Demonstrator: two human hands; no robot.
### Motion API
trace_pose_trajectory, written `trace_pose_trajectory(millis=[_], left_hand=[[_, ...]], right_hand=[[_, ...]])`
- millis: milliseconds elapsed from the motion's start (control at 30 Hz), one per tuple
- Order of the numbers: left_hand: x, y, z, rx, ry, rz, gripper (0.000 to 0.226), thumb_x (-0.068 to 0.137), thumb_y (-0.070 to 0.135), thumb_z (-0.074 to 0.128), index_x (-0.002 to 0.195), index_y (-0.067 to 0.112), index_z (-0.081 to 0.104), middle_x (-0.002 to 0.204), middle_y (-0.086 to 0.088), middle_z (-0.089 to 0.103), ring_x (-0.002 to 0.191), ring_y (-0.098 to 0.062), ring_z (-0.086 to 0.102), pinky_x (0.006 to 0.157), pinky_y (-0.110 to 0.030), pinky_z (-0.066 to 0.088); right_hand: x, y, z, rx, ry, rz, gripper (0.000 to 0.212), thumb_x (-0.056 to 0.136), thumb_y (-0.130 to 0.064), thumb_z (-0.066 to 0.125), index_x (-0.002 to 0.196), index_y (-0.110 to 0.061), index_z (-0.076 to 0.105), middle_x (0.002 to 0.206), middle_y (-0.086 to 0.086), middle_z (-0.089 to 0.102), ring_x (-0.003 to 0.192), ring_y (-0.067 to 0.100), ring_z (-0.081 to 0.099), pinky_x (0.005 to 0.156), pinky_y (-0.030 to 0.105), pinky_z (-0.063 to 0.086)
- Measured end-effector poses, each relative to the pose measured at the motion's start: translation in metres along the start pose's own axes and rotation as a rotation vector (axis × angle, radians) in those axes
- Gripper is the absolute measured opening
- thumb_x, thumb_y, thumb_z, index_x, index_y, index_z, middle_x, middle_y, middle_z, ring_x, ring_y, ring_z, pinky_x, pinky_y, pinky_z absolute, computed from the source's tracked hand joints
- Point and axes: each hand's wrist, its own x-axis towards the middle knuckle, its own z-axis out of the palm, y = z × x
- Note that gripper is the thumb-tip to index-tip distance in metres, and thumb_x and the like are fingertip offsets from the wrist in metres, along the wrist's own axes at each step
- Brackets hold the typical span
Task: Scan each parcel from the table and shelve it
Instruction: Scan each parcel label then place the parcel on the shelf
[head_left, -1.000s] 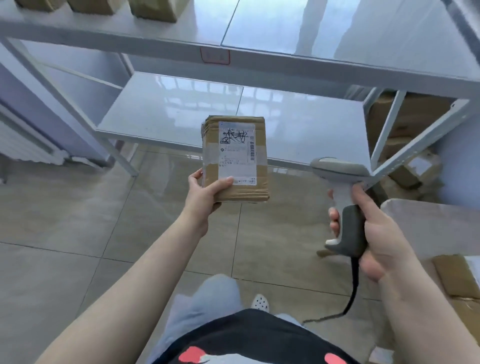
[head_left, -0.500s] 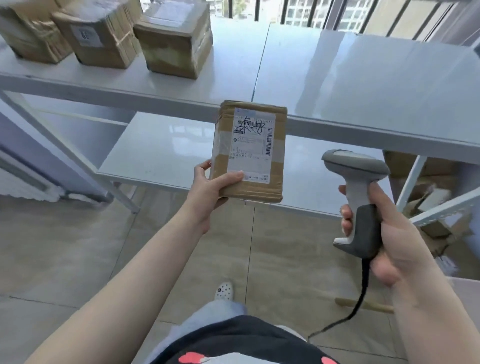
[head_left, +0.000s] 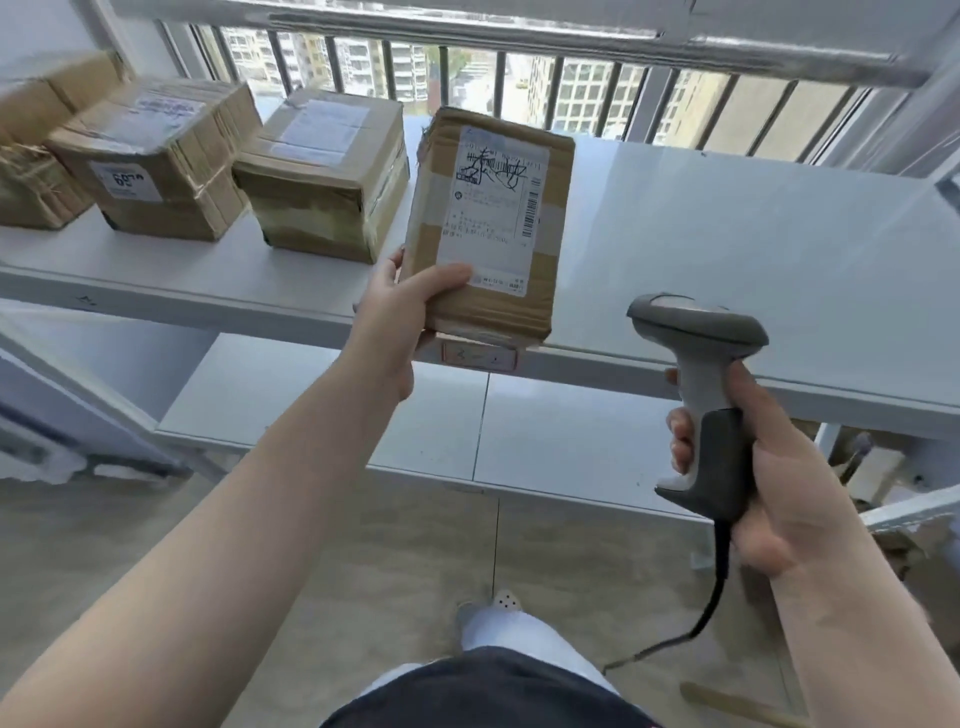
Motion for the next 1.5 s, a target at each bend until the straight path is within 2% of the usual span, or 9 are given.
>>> trace_pose_trajectory(millis=[167,333,433,600,800,867,1000,1167,1500], left_hand=[[0.049,0.030,0.024,0.037,0.059,-0.062,0.033,0.084,0.028,0.074,0.114,0.022,0.063,0.086,0.007,0.065,0.074,-0.010,0.058,0.071,-0.029,0.046],[0.079,0.044,0.035,0.112,0.084,-0.175,0.022,0.087,0.037,0.072,0.095,0.019,0.062,0.081,0.001,0.061,0.067,-0.014,0.056,0.058,-0.023,0.047],[0.094,0.046,0.035,0.134,0.103,-0.188,0.028,0.089,0.040,0.070,0.102,0.017,0.058,0.095,-0.002,0.060,0.081,-0.017,0.058,0.071,-0.027,0.046],[0.100,0.048,0.034,0.159,0.091,-0.173,0.027,0.095,0.036,0.064,0.107,0.016,0.051,0.084,0.003,0.052,0.069,-0.009,0.049,0.052,-0.025,0.032],[0.113,0.041,0.028,0.157,0.051,-0.170,0.024,0.091,0.043,0.066,0.100,0.021,0.058,0.092,0.004,0.059,0.079,-0.012,0.056,0.058,-0.027,0.035],[0.116,0.038,0.026,0.175,0.039,-0.152,0.034,0.091,0.049,0.065,0.107,0.020,0.058,0.097,0.005,0.058,0.087,-0.014,0.056,0.064,-0.027,0.036],[0.120,0.030,0.020,0.168,0.054,-0.124,0.089,0.078,0.064,0.069,0.148,0.019,0.039,0.143,-0.003,0.047,0.126,-0.025,0.047,0.097,-0.041,0.038],[0.120,0.019,0.009,0.077,0.038,-0.085,0.093,0.078,0.059,0.072,0.151,0.017,0.033,0.146,-0.006,0.048,0.129,-0.025,0.051,0.098,-0.039,0.031],[0.043,-0.010,-0.003,-0.030,0.080,-0.029,0.046,0.094,0.039,0.064,0.131,0.026,0.040,0.138,-0.003,0.045,0.112,-0.014,0.046,0.088,-0.028,0.036]], right_hand=[[0.034,-0.022,0.001,-0.017,-0.020,-0.006,0.043,0.088,-0.055,0.055,0.103,-0.020,0.072,0.070,-0.001,0.059,0.058,0.011,0.053,0.054,0.022,0.047],[0.053,-0.028,0.004,-0.013,-0.020,-0.003,0.042,0.089,-0.054,0.055,0.105,-0.019,0.071,0.069,-0.001,0.059,0.058,0.009,0.054,0.058,0.022,0.045],[0.060,-0.027,0.009,0.010,-0.006,-0.002,0.044,0.090,-0.055,0.055,0.108,-0.017,0.070,0.071,-0.001,0.058,0.058,0.009,0.054,0.062,0.024,0.043],[0.066,-0.023,0.024,0.056,0.028,0.001,0.044,0.087,-0.054,0.058,0.105,-0.017,0.070,0.070,0.000,0.059,0.058,0.009,0.055,0.068,0.024,0.043],[0.063,-0.016,0.041,0.056,0.049,-0.007,0.047,0.082,-0.056,0.060,0.106,-0.017,0.071,0.071,0.001,0.058,0.058,0.012,0.053,0.068,0.026,0.042],[0.061,-0.014,0.045,0.063,0.057,-0.007,0.043,0.087,-0.055,0.058,0.105,-0.018,0.071,0.070,0.001,0.059,0.058,0.011,0.053,0.065,0.024,0.043],[0.058,-0.010,0.051,0.075,0.081,-0.007,0.041,0.090,-0.053,0.057,0.105,-0.017,0.071,0.070,0.000,0.059,0.058,0.010,0.054,0.063,0.021,0.045],[0.057,-0.005,0.060,0.080,0.091,-0.003,0.043,0.086,-0.054,0.058,0.103,-0.017,0.071,0.070,-0.001,0.060,0.059,0.009,0.055,0.064,0.022,0.044],[0.033,0.007,0.060,0.059,0.147,0.012,0.050,0.082,-0.058,0.061,0.109,-0.016,0.071,0.071,0.001,0.058,0.058,0.012,0.052,0.062,0.026,0.041]])
